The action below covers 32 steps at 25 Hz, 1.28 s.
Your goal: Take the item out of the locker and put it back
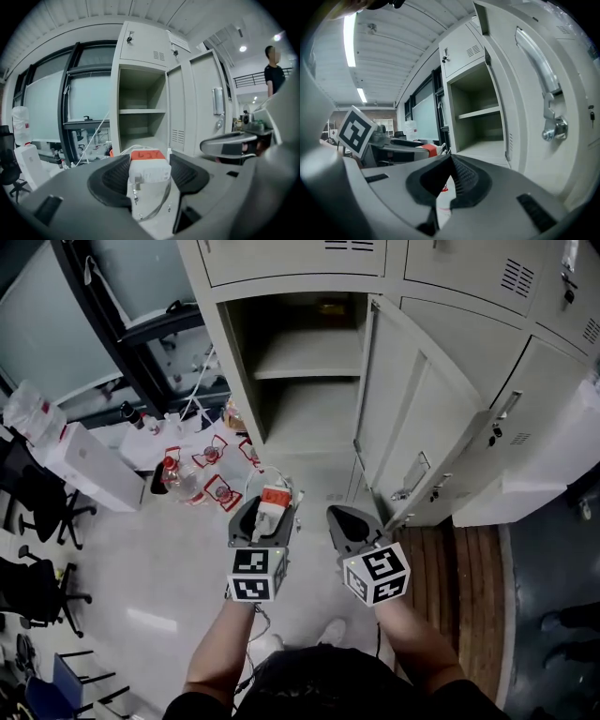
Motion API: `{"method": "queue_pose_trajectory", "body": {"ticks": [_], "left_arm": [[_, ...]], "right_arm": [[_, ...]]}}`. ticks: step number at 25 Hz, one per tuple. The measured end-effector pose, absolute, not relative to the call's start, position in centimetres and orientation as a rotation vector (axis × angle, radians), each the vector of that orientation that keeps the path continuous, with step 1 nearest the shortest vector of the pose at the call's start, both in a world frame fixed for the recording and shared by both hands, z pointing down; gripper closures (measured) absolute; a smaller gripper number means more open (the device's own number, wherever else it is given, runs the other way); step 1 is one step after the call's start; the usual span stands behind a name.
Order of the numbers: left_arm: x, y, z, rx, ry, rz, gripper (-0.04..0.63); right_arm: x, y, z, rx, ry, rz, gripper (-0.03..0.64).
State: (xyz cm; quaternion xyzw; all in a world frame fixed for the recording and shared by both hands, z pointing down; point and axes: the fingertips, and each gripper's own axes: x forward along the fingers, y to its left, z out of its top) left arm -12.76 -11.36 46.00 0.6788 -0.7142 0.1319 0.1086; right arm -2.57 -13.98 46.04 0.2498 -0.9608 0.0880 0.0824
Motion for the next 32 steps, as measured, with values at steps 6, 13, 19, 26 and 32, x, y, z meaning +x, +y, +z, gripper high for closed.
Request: {"method": "queue_pose_trajectory", "body": {"ticks": [6,13,19,26,32], "left_arm": [[-14.8,-7.8,46.2,2.011,-2.079,0.379,0.330],[-17.1,-3.5,46.5,2.066,-2.022,0.368,0.330],[-18.5,-0.4,46.4,2.116,-1.979,0.359,0.330],[-18.8,2.4,46.2,2.175,-1.933,0.364,0.330],[-18.5,3.7,45.9,2.206,-1.914,0.375,0.330]], "right_arm": [[-5.1,-12.3,46.1,0.778,-2.857,0.274,0.617],[-7.2,-8.3,45.9,0.858,-2.821,0.274,0.617],[-8.3,-5.0,45.4,0.931,-2.799,0.258,0.617],[-8.5,-2.2,45.0,1.008,-2.781,0.257,0.617],[-8.0,-0.5,44.7,1.047,-2.778,0.263,0.617]]}}
